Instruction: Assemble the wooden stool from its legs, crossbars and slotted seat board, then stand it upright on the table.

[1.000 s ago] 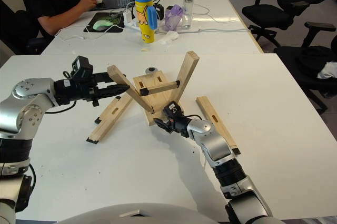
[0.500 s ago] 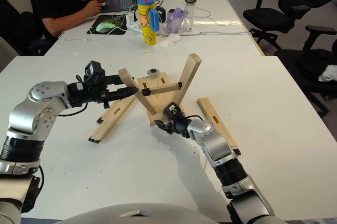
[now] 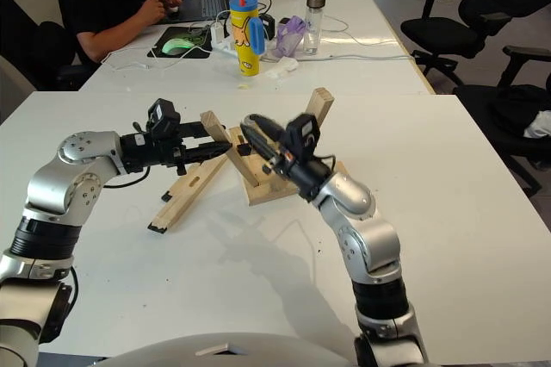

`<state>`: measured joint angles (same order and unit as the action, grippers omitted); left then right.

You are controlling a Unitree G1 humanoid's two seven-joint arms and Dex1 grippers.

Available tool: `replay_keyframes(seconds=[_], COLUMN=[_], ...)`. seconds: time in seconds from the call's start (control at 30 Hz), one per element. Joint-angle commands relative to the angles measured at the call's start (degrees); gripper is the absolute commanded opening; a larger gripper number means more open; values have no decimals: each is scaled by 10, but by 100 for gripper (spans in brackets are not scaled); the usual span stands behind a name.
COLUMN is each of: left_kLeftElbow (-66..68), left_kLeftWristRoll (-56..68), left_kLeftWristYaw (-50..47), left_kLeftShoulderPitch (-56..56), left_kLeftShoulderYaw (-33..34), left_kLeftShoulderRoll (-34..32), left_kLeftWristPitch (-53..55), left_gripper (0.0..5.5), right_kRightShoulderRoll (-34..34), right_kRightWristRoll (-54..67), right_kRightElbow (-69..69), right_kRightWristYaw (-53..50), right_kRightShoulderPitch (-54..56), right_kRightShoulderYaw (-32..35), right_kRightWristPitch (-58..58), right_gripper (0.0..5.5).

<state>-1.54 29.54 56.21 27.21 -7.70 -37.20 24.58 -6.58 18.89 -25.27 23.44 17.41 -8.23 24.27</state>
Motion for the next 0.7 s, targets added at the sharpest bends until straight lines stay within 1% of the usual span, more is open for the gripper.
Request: replay_keyframes(seconds=[0.03,0.07,0.13,0.17,0.2,0.27,0.33,0.4,0.57,0.63,0.7], left_kLeftElbow=[47,46,48,48,49,49,51,54,68,73,79], left_kLeftWristRoll=[-59,-58,-58,-60,-61,-62,-62,-62,-65,-66,-68], left_kLeftWristYaw=[1,0,-1,-2,-2,-2,-2,-5,-5,-3,1], left_kLeftShoulderPitch=[-49,-49,-43,-40,-37,-32,-32,-33,-25,-23,-18], left_kLeftShoulderYaw=[-67,-67,-70,-72,-75,-76,-75,-73,-73,-74,-76], left_kLeftShoulderRoll=[-1,-1,4,6,7,8,6,5,9,9,9], left_kLeftWristPitch=[53,54,53,52,51,50,47,44,36,32,26], left_gripper=[203,203,203,203,203,203,203,203,203,203,203], right_kRightShoulderRoll=[26,23,10,-11,-23,-42,-43,-18,42,42,32], right_kRightWristRoll=[-85,-128,-180,-212,-220,-220,-215,-190,-126,-128,-126], right_kRightElbow=[18,53,163,215,262,300,295,262,148,112,95], right_kRightWristYaw=[-57,-76,-101,-100,-95,-68,-58,-55,-75,-83,-74], right_kRightShoulderPitch=[78,83,58,42,21,-19,-29,-13,28,37,23], right_kRightShoulderYaw=[-34,-58,-104,-137,-153,-171,-171,-146,-57,-40,-36], right_kRightWristPitch=[-57,-60,25,63,113,142,142,99,-86,-132,-143], right_gripper=[59,43,7,1,1,1,1,1,1,1,1])
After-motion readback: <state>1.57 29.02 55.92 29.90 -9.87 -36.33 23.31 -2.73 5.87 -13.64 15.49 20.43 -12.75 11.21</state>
